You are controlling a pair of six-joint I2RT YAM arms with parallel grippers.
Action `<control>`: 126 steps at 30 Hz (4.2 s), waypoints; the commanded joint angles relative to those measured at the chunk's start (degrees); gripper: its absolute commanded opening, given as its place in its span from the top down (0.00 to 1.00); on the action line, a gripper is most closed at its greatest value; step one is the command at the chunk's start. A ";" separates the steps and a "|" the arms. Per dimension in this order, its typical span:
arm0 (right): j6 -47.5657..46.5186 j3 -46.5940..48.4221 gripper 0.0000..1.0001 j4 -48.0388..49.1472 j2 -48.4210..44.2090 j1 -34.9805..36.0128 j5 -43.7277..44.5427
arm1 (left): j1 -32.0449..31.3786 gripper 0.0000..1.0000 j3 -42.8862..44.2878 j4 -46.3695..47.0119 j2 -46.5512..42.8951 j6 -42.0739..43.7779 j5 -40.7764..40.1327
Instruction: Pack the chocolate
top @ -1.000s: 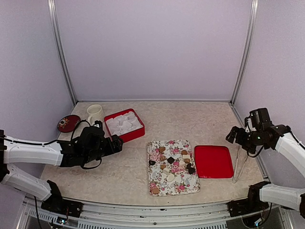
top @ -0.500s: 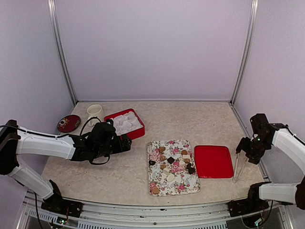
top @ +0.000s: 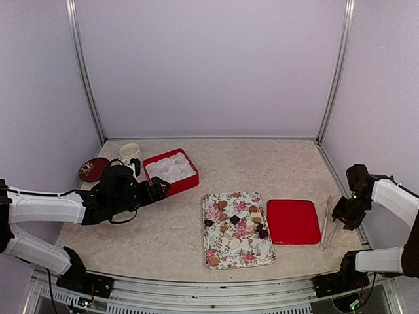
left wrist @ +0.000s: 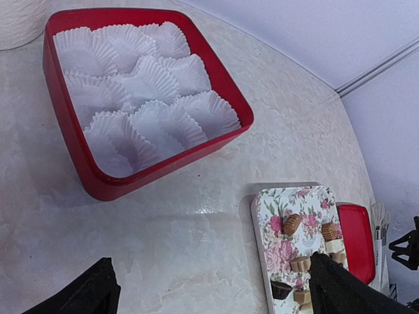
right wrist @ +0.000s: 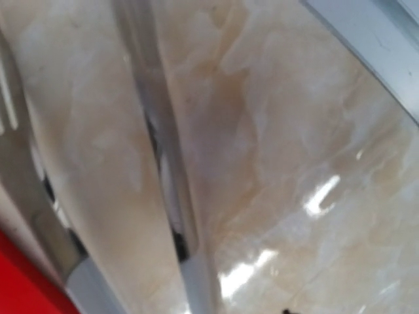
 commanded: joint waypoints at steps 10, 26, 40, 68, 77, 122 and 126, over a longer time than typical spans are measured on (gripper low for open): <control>-0.32 -2.14 0.64 9.61 8.28 -1.26 4.25 | 1.97 0.01 -1.21 3.24 -1.42 0.42 1.80; 0.63 3.87 1.00 3.36 0.21 -1.49 7.27 | 3.22 0.01 -2.51 5.40 -4.37 0.13 3.74; -10.54 4.05 1.00 30.43 -13.48 0.03 -26.33 | 4.80 0.01 -2.42 3.75 -19.50 6.95 12.91; 3.75 -7.46 1.00 123.45 5.88 50.35 -21.15 | -26.50 0.01 12.24 28.17 3.62 18.98 16.93; 1.50 -6.78 1.00 131.03 11.97 59.88 -12.67 | -27.41 0.01 15.86 30.66 9.72 19.38 15.80; 2.72 -3.90 1.00 136.56 24.22 63.98 -14.89 | -24.42 0.54 23.11 14.13 8.42 27.14 26.31; 4.09 -3.80 1.00 137.93 25.59 64.05 -14.88 | -24.20 0.50 23.62 14.57 9.60 25.39 24.58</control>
